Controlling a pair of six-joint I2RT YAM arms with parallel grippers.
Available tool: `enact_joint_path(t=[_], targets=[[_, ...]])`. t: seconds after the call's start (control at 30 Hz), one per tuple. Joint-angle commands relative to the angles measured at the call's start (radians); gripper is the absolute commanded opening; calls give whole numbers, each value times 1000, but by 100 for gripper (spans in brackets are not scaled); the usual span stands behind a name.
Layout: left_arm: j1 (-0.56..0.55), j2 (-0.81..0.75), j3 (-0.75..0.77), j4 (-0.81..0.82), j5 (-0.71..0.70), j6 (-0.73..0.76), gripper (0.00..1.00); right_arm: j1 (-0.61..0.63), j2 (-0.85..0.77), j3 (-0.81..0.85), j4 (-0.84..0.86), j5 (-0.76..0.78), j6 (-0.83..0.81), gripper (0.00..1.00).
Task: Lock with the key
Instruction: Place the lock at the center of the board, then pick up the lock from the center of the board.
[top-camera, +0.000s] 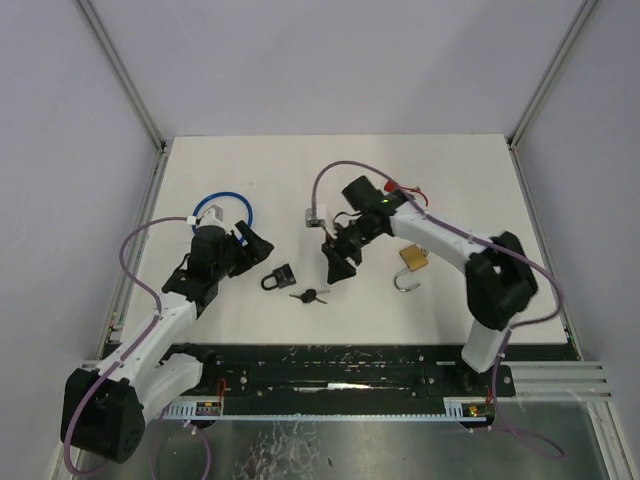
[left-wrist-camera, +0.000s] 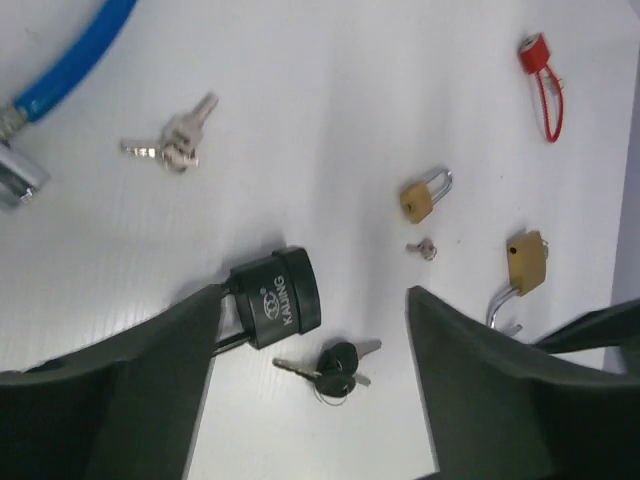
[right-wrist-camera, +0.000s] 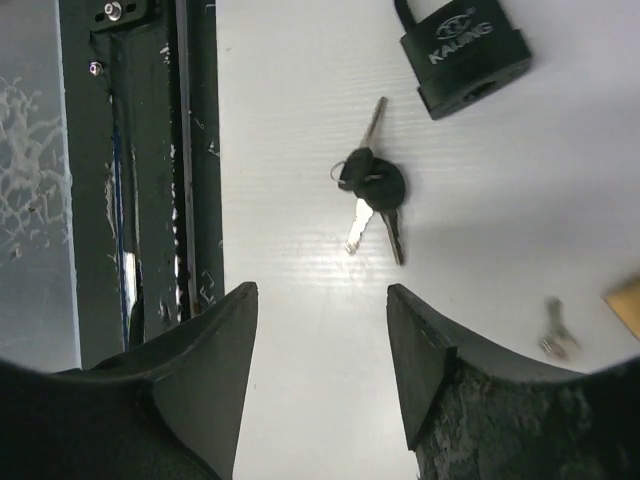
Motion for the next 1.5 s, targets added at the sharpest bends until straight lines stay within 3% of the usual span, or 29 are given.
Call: enact_joint_path(t=[0.0, 0.03, 0.07, 0.27, 0.4, 0.53, 0.67, 0.73, 0.83, 1.0, 1.47], targets=[[9, -80, 29, 42, -112, 3, 83, -130, -192, -77, -58, -59, -146, 61], [8, -96, 22, 69, -120, -14, 95, -171, -205, -91, -58, -88, -153, 61], [9, -110, 11, 108, -108, -28, 100, -212, -240, -101, -60, -113, -161, 61], [10, -54, -6, 403, 126, -73, 100, -435, -321, -189, -14, -137, -142, 64], [-18, 84, 105, 390, 238, -60, 90, -538, -370, -281, 57, -117, -100, 68], [-230, 203, 266, 233, 59, 90, 88, -579, -411, -356, 102, -17, -77, 74], [-495, 389, 510, -51, -383, 266, 85, -585, -444, -415, 140, 109, -49, 79], [-562, 461, 603, -134, -509, 312, 86, -588, -457, -438, 173, 181, -20, 81], [-580, 496, 638, -112, -499, 328, 88, -591, -453, -462, 222, 292, 31, 81], [-574, 442, 544, 53, -444, 298, 96, -589, -435, -473, 266, 365, 130, 78], [-543, 432, 501, 75, -395, 253, 96, -503, -365, -487, 306, 545, 237, 73]])
